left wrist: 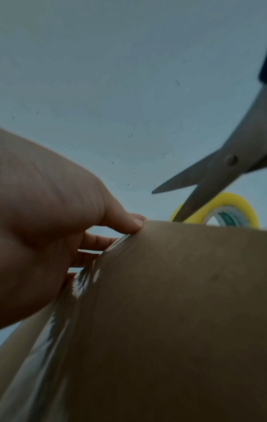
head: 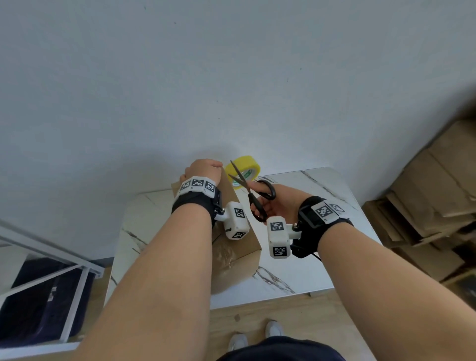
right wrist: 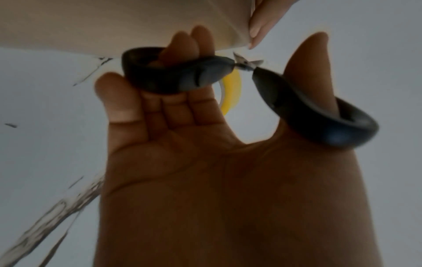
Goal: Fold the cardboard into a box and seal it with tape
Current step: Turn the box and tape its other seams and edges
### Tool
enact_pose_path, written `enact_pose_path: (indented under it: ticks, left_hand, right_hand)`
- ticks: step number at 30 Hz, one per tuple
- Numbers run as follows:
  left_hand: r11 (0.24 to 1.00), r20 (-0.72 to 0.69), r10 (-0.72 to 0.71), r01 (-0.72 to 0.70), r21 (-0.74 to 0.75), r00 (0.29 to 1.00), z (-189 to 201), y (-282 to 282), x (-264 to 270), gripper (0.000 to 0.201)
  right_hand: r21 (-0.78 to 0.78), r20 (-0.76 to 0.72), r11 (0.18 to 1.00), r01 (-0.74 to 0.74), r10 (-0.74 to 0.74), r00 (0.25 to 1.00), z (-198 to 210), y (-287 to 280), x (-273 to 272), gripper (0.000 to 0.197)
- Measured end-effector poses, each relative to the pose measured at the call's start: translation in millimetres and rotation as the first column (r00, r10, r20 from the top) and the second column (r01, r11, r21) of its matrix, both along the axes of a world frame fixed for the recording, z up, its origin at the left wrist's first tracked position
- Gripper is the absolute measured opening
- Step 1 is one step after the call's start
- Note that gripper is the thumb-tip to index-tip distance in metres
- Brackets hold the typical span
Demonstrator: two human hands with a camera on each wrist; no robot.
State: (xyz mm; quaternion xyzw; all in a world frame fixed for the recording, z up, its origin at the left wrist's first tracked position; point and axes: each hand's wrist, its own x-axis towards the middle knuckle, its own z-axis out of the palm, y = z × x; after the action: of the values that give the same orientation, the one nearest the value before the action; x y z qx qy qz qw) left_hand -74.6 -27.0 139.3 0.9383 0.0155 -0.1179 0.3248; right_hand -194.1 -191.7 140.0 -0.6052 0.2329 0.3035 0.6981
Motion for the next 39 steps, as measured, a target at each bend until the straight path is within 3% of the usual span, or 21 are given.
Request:
enact_pose_path:
  ticks: [7, 12, 17, 20, 23, 26, 30, 35, 39]
  left_hand:
    - [0.998, -0.021, 0.058, -0.058, 0.021, 0.998, 3, 1, -3, 0.027]
    - [0.998, -0.036, 0.06, -0.06, 0.009, 0.998, 6, 3, -4, 0.008]
    - [0.998, -0.046, 0.057, -0.058, -0.012, 0.997, 11, 1, -3, 0.022]
    - [0.998, -0.072, 0.061, -0.063, -0.018, 0.996, 17, -2, -1, 0.005]
    - [0.997, -0.12, 0.067, -0.07, -0.016, 0.99, 18, -4, 5, 0.041]
    - [1.0, -0.146, -0.002, 0.003, 0.006, 0.989, 23, -9, 15, 0.054]
    - [0.982, -0.153, -0.142, 0.159, 0.105, 0.978, 34, -19, 23, 0.053]
    - [0.916, -0.298, -0.292, 0.355, 0.187, 0.909, 41, -32, 25, 0.016]
    - [0.849, -0.304, -0.365, 0.448, 0.278, 0.88, 31, -34, 32, 0.064]
  right_hand:
    - [0.018, -0.023, 1.0, -0.021, 0.021, 1.0, -6, -3, 1, 0.051]
    - [0.004, 0.003, 1.0, -0.014, 0.014, 1.0, -17, 5, 17, 0.054]
    - [0.012, 0.026, 1.0, -0.021, 0.021, 0.999, -33, 9, 36, 0.052]
    - [0.028, 0.049, 0.998, -0.059, 0.057, 0.997, -41, 10, 45, 0.053]
    - [0.006, 0.068, 0.994, -0.11, 0.109, 0.992, -42, 10, 49, 0.055]
    - [0.042, 0.063, 0.994, -0.097, 0.094, 0.994, -40, 6, 48, 0.05]
    - [0.062, 0.089, 0.988, -0.14, 0.134, 0.987, -44, 3, 50, 0.047]
    - [0.054, 0.081, 0.978, -0.201, 0.197, 0.977, -41, 5, 51, 0.05]
    - [0.057, 0.101, 0.969, -0.239, 0.232, 0.967, -39, 4, 48, 0.048]
